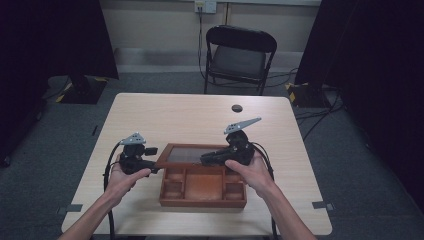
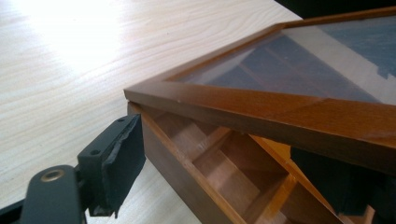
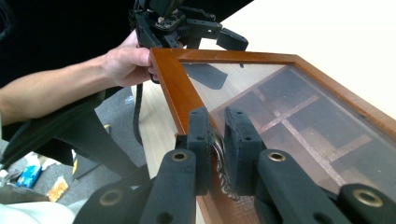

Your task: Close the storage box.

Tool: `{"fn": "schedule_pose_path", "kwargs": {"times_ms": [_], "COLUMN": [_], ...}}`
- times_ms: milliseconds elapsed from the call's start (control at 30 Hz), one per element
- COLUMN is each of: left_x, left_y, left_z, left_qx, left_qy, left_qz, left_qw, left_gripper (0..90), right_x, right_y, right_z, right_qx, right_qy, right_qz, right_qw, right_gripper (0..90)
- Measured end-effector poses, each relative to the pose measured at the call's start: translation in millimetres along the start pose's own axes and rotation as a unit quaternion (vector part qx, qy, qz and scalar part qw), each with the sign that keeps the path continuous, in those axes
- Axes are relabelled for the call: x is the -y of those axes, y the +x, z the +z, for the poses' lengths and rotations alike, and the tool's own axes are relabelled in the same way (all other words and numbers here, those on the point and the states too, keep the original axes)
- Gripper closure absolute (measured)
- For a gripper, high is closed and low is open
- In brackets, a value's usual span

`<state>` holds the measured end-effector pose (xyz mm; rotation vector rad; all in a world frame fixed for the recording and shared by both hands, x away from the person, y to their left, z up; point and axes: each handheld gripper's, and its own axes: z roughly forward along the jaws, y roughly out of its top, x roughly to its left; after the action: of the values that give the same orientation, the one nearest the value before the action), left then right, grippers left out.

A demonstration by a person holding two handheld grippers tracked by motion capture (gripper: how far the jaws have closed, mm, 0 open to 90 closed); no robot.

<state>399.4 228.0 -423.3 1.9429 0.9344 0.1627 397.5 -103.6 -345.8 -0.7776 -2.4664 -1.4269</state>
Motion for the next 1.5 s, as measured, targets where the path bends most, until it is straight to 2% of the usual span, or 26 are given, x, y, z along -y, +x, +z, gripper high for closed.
{"fn": "schedule_pose_path", "kwargs": {"times_ms": [33, 167, 467, 567, 700, 733, 833, 867, 967, 1000, 1067, 1100, 1267, 1433, 1500], "left_x": [0.0, 0.0, 3.8, 5.5, 5.8, 7.0, 8.1, 8.4, 9.6, 10.2, 10.4, 10.0, 11.0, 16.1, 18.8], "left_y": [-1.0, -1.7, -1.3, 0.2, 1.0, 3.5, 6.9, 8.8, 15.0, 19.5, 22.0, 26.8, 34.7, 42.3, 45.9], "left_z": [0.9, 2.0, 4.3, 6.7, 6.4, 6.0, 5.4, 4.5, 1.5, -0.7, -2.0, -4.9, -12.0, -20.3, -22.1], "left_qx": [0.004, 0.007, -0.002, 0.010, 0.004, 0.006, 0.003, -0.003, -0.013, -0.023, -0.026, -0.035, -0.043, -0.057, -0.066], "left_qy": [-0.001, 0.002, 0.019, 0.025, 0.027, 0.023, 0.025, 0.029, 0.030, 0.030, 0.030, 0.033, 0.035, 0.036, 0.039], "left_qz": [-0.004, 0.003, 0.016, 0.009, 0.013, 0.005, -0.002, 0.002, -0.005, -0.008, -0.011, -0.011, -0.014, -0.018, -0.023], "left_qw": [1.0000, 1.0000, 0.9997, 0.9996, 0.9996, 0.9997, 0.9997, 0.9996, 0.9995, 0.9992, 0.9992, 0.9988, 0.9983, 0.9976, 0.9968], "left_gripper": [17.7, 18.1, 18.5, 19.0, 18.9, 19.1, 19.4, 19.6, 19.6, 19.7, 19.7, 19.7, 19.9, 20.1, 20.1], "right_x": [0.6, 2.7, 8.8, 8.5, 8.4, 8.7, 8.9, 9.2, 9.5, 9.9, 10.3, 10.6, 12.4, 15.7, 21.2], "right_y": [-1.3, -3.5, -2.1, -0.3, 1.9, 1.6, 1.3, 1.9, 2.2, 2.0, 2.2, 2.2, 3.5, 4.4, 5.3], "right_z": [0.0, 0.0, 3.2, 3.8, 4.2, 4.4, 4.3, 5.1, 5.6, 5.6, 6.0, 6.5, 8.3, 10.2, 14.3], "right_qx": [-0.002, 0.000, 0.004, 0.008, 0.015, 0.013, 0.013, 0.014, 0.013, 0.013, 0.013, 0.012, 0.015, 0.016, 0.016], "right_qy": [0.002, 0.003, 0.019, 0.025, 0.029, 0.030, 0.030, 0.033, 0.036, 0.035, 0.036, 0.038, 0.047, 0.048, 0.057], "right_qz": [0.002, 0.002, 0.000, -0.008, -0.013, -0.013, -0.013, -0.014, -0.014, -0.014, -0.016, -0.018, -0.021, -0.023, -0.023], "right_qw": [1.0000, 1.0000, 0.9998, 0.9996, 0.9994, 0.9994, 0.9994, 0.9992, 0.9992, 0.9992, 0.9991, 0.9990, 0.9986, 0.9985, 0.9980], "right_gripper": [81.6, 81.6, 81.5, 81.6, 81.7, 81.7, 81.7, 81.7, 81.7, 81.7, 81.8, 81.8, 81.8, 81.7, 81.7]}}
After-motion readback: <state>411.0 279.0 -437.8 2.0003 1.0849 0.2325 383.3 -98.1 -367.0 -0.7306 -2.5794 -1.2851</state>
